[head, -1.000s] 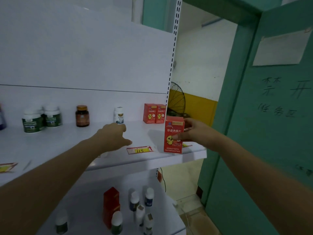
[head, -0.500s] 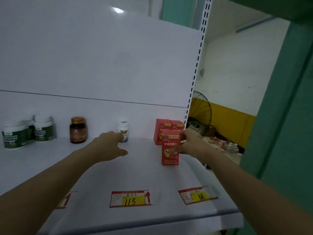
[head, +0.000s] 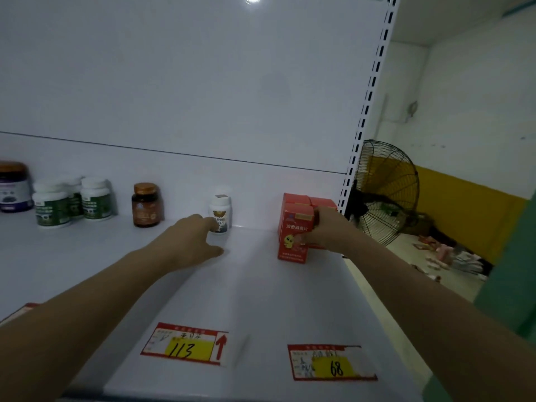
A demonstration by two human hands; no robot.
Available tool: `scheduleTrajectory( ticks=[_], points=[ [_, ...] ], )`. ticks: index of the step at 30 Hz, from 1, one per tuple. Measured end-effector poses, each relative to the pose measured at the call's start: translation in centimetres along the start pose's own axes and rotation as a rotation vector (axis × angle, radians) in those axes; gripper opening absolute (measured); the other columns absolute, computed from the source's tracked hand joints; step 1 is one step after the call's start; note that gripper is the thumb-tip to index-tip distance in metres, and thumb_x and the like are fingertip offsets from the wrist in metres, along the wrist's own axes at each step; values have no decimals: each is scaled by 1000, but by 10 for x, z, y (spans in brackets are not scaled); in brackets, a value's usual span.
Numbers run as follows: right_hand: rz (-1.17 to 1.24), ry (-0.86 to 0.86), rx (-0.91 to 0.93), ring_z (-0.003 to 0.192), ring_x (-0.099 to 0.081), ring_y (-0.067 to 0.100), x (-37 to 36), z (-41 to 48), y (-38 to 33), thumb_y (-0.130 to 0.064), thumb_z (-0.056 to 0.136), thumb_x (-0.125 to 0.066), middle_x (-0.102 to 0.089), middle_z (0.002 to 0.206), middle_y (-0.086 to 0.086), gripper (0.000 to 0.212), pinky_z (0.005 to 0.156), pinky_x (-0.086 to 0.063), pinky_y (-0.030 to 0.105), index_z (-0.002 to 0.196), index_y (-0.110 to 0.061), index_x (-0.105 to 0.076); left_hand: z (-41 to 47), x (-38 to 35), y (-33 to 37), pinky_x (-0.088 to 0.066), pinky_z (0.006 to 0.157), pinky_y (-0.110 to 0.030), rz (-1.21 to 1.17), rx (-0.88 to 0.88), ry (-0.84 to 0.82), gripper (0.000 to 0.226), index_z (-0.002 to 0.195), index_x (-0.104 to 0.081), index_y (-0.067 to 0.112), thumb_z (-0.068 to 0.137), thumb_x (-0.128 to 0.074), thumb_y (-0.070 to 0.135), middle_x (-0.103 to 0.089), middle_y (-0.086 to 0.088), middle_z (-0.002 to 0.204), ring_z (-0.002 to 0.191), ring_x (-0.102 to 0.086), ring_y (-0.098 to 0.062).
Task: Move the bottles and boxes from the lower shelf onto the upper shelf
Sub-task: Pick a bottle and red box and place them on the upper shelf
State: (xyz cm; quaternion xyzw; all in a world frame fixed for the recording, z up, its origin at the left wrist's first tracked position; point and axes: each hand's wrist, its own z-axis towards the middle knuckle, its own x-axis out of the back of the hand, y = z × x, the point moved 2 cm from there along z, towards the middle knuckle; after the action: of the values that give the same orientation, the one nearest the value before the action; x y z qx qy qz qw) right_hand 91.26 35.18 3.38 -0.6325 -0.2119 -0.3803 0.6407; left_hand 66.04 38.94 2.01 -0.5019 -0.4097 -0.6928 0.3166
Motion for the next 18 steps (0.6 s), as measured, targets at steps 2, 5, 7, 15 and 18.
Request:
scheduleTrajectory(
  ticks=[2,5,7,15,18],
  points=[
    [-79,10,18,94,-61,14,1,2,-2,-14,70,-82,-69,109,4,49,79,-43,23,115,-12,-64,-2,2,1,-44,95,-30,-2,-2,18,57,135,-45,19,86,-61,42,-51,-6,130,113,-52,-23],
    [-142,23,32,100,-64,17,3,3,-4,-15,66,-84,-69,111,5,54,82,-48,25,116,-12,-63,-5,5,-1,-45,95,-30,-4,6,33,57,135,-44,19,85,-62,42,-51,-7,131,113,-53,-23],
    [-167,45,46,105,-64,21,4,1,-7,-16,63,-86,-68,113,5,62,90,-51,30,119,-13,-61,-8,7,-3,-44,97,-31,-11,16,43,57,134,-45,20,85,-63,41,-51,-6,131,115,-52,-23],
    [-317,59,13,104,-63,26,4,1,-12,-22,63,-86,-66,114,10,63,93,-51,37,118,-7,-61,-20,15,-5,-44,94,-30,-38,49,62,57,134,-45,18,85,-63,40,-52,-6,132,112,-54,-21],
    [-330,69,7,105,-62,26,1,-3,-8,-25,65,-84,-65,115,11,61,93,-51,35,118,-7,-60,-29,18,-6,-45,95,-31,-30,78,58,57,134,-46,17,85,-63,40,-52,-7,133,113,-53,-23]
  ],
)
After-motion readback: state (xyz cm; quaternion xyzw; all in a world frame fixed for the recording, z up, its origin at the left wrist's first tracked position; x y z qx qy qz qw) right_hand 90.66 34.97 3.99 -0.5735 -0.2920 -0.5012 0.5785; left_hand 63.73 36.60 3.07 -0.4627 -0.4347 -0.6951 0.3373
